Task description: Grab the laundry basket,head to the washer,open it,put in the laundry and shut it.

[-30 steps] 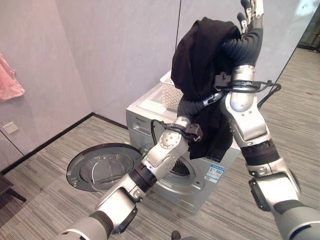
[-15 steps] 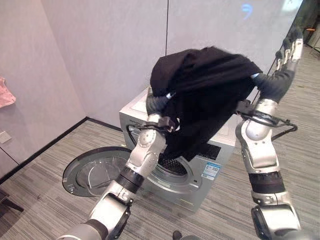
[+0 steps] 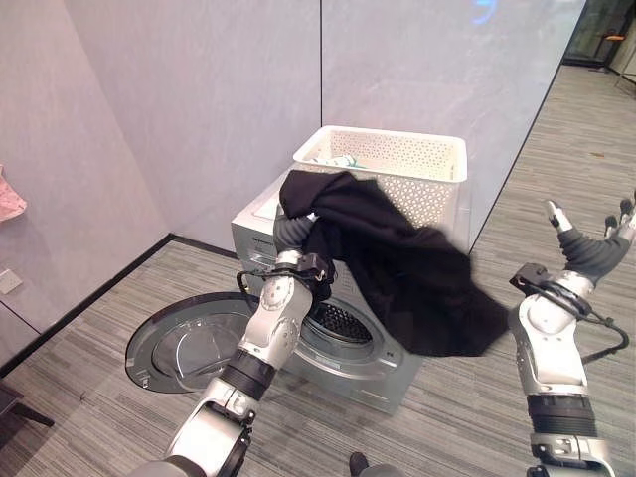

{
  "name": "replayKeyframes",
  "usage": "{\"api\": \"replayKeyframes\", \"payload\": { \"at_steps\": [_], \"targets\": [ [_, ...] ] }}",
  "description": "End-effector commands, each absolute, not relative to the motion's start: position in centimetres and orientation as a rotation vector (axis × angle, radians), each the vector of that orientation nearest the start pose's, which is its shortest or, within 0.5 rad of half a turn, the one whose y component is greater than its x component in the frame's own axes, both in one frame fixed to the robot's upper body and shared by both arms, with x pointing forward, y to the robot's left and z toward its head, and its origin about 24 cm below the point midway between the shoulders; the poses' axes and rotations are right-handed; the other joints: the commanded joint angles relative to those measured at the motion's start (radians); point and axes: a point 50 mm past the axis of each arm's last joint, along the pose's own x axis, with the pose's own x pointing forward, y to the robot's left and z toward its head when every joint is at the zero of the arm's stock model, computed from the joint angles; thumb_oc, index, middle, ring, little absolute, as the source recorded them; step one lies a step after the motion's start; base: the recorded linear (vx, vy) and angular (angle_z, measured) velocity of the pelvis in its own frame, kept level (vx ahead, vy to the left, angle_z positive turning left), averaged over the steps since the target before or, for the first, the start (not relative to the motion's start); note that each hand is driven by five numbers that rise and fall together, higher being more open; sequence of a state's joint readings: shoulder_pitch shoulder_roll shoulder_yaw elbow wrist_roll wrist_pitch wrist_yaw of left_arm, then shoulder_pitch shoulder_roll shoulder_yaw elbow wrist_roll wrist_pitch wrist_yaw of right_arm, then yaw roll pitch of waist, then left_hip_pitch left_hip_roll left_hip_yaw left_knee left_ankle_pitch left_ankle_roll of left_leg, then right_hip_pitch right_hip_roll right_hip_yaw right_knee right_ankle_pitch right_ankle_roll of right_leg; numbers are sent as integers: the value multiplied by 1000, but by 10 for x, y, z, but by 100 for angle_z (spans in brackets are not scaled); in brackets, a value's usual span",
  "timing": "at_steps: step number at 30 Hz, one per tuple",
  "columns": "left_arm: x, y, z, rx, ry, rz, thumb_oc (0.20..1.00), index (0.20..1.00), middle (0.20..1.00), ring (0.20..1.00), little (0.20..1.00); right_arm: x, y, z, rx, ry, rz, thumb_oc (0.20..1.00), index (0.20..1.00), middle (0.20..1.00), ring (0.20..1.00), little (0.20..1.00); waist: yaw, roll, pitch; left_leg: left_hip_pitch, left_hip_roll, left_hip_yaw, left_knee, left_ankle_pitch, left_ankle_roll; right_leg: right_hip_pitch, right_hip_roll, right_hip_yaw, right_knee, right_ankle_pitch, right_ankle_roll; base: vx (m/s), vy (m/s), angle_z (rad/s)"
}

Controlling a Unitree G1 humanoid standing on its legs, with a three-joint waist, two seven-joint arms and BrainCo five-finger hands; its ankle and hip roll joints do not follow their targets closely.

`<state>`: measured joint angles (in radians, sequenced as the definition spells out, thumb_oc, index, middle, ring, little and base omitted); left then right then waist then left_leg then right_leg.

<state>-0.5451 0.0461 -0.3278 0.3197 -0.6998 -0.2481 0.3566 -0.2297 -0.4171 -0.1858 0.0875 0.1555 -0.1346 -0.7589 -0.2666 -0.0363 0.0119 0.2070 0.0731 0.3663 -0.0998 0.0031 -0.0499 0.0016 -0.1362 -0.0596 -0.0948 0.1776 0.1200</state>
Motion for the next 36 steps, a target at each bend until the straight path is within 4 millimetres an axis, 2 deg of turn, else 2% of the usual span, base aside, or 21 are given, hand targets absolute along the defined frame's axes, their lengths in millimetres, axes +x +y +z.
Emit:
{"api": "replayKeyframes", "payload": {
  "at_steps": [1, 11, 16, 20, 21, 22, 23, 24, 25, 26, 27, 28, 30, 31, 35, 36],
  "targets": [
    [340, 77, 166, -575, -355, -88, 200, 200, 200, 200, 200, 275, -293, 153, -32, -484, -915, 1000, 1000, 1000, 1000, 1000, 23, -33, 38, 127, 43, -17, 31, -206, 30, -76, -89, -6, 47, -28, 94, 0, 0, 0],
    [336, 84, 174, -563, -406, -80, 200, 200, 200, 200, 200, 262, -305, 126, -66, -371, -978, 1000, 1000, 1000, 1000, 1000, 30, -30, 45, 117, 49, -43, 33, -202, 26, -67, -94, -32, 51, -40, 86, 1, -9, 7],
    [320, 91, 159, -565, -402, -126, 200, 200, 200, 200, 200, 252, -314, 105, -102, -288, -1036, 1000, 1000, 1000, 1000, 1000, 46, -28, 60, 101, 54, -55, 50, -205, 23, -66, -98, -43, 50, -43, 84, 2, -29, 6],
    [298, 98, 126, -624, -321, -154, 200, 200, 200, 200, 200, 233, -325, 63, -159, -112, -1137, 1000, 1000, 1000, 1000, 1000, 67, -16, 91, 81, 51, -60, 70, -211, 25, -71, -105, -50, 39, -39, 84, 6, -6, 1],
    [292, 99, 119, -644, -295, -159, 200, 200, 200, 200, 200, 222, -335, 48, -244, -32, -1233, 1000, 1000, 1000, 1000, 1000, 74, -9, 101, 75, 53, -64, 81, -220, 26, -69, -109, -54, 37, -41, 86, -8, 8, 3],
    [287, 101, 114, -656, -278, -160, 200, 200, 200, 200, 200, 211, -340, 35, -313, 45, -1290, 1000, 1000, 1000, 1000, 1000, 82, -5, 111, 62, 52, -71, 97, -225, 29, -70, -113, -56, 35, -38, 87, -19, 6, 5],
    [286, 101, 114, -656, -277, -160, 200, 200, 200, 200, 200, 211, -339, 34, -313, 46, -1290, 1000, 1000, 1000, 1000, 1000, 82, -9, 108, 58, 50, -71, 99, -222, 28, -73, -115, -55, 34, -35, 85, -45, -3, 10],
    [280, 102, 109, -673, -262, -168, 200, 200, 200, 200, 200, 198, -345, 22, -363, 118, -1345, 1000, 1000, 1000, 1000, 1000, 89, -6, 119, 41, 47, -79, 119, -230, 32, -78, -120, -58, 30, -32, 88, -52, 1, 12],
    [275, 102, 107, -684, -255, -185, 200, 200, 200, 200, 200, 187, -348, 6, -338, 197, -1393, 1000, 1000, 1000, 1000, 1000, 93, -6, 129, 25, 42, -82, 136, -236, 35, -83, -124, -59, 24, -27, 89, -92, 20, 10],
    [269, 101, 106, -689, -248, -220, 200, 200, 200, 200, 200, 162, -353, -24, -293, 368, -1485, 1000, 1000, 1000, 1000, 1000, 98, -2, 154, -7, 38, -89, 160, -244, 35, -93, -130, -61, 14, -22, 93, -92, 12, 6],
    [269, 102, 106, -689, -248, -222, 200, 200, 200, 200, 200, 162, -354, -24, -288, 368, -1486, 1000, 1000, 1000, 1000, 1000, 100, -8, 150, -17, 34, -89, 168, -242, 35, -101, -134, -59, 13, -16, 91, -109, 16, 3],
    [268, 101, 106, -690, -244, -239, 200, 200, 200, 200, 200, 152, -355, -37, -252, 447, -1520, 1000, 1000, 1000, 1000, 1000, 101, -7, 161, -38, 31, -91, 182, -245, 35, -112, -137, -58, 11, -12, 93, -117, 15, 10],
    [266, 97, 108, -645, -242, -290, 200, 200, 200, 200, 200, 126, -353, -65, -149, 610, -1586, 1000, 1000, 1000, 1000, 1000, 100, -6, 180, -84, 21, -95, 214, -251, 38, -139, -148, -55, 9, -2, 95, -140, 48, 13],
    [265, 92, 108, -608, -239, -330, 200, 200, 200, 200, 200, 102, -346, -88, -45, 761, -1625, 1000, 1000, 1000, 1000, 1000, 98, -1, 196, -118, 12, -99, 235, -262, 42, -162, -155, -54, 10, 3, 101, -154, 58, 8],
    [268, 82, 110, -591, -241, -373, 200, 200, 200, 200, 200, 77, -320, -119, 70, 983, -1564, 1000, 1000, 1000, 1000, 1000, 90, 8, 233, -200, -15, -95, 292, -279, 54, -219, -185, -44, 12, 22, 109, -125, 63, 4],
    [268, 82, 110, -591, -241, -373, 200, 200, 200, 200, 200, 77, -320, -119, 70, 983, -1564, 1000, 1000, 1000, 1000, 1000, 90, 8, 232, -201, -15, -95, 293, -279, 54, -220, -185, -44, 12, 23, 109, -90, 48, 2]
  ]
}}
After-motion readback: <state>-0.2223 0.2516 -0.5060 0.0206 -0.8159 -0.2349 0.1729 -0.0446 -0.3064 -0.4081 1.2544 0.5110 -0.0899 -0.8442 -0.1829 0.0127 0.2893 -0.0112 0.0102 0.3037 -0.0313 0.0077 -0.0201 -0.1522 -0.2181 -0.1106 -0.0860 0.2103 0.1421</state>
